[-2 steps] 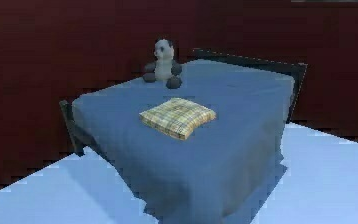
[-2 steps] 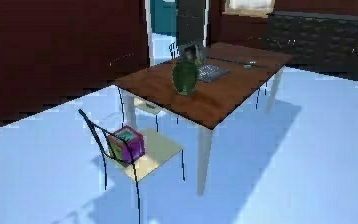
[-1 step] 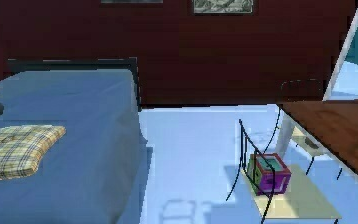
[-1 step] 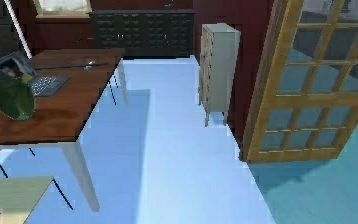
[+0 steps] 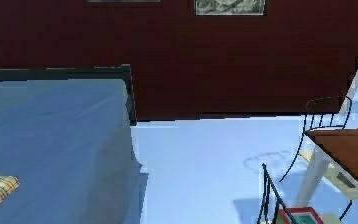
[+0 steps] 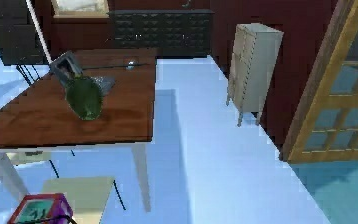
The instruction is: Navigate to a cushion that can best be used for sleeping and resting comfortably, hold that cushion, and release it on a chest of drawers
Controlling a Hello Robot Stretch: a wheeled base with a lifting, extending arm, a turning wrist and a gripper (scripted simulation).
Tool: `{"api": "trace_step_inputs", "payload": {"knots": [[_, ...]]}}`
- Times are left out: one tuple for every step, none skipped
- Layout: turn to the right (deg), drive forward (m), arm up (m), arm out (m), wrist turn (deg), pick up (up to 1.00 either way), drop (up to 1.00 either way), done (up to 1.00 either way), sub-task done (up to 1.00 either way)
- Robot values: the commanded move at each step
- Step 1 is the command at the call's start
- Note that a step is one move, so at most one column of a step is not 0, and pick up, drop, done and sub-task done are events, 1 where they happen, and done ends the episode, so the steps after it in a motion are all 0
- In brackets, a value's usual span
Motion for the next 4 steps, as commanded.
{"api": "trace_step_inputs", "payload": {"knots": [[-45.0, 0.0, 0.0, 0.0, 0.0, 0.0, 0.0, 0.0, 0.0], [-45.0, 0.0, 0.0, 0.0, 0.0, 0.0, 0.0, 0.0, 0.0], [-45.0, 0.0, 0.0, 0.0, 0.0, 0.0, 0.0, 0.0, 0.0], [-15.0, 0.0, 0.0, 0.0, 0.0, 0.0, 0.0, 0.0, 0.0]]}}
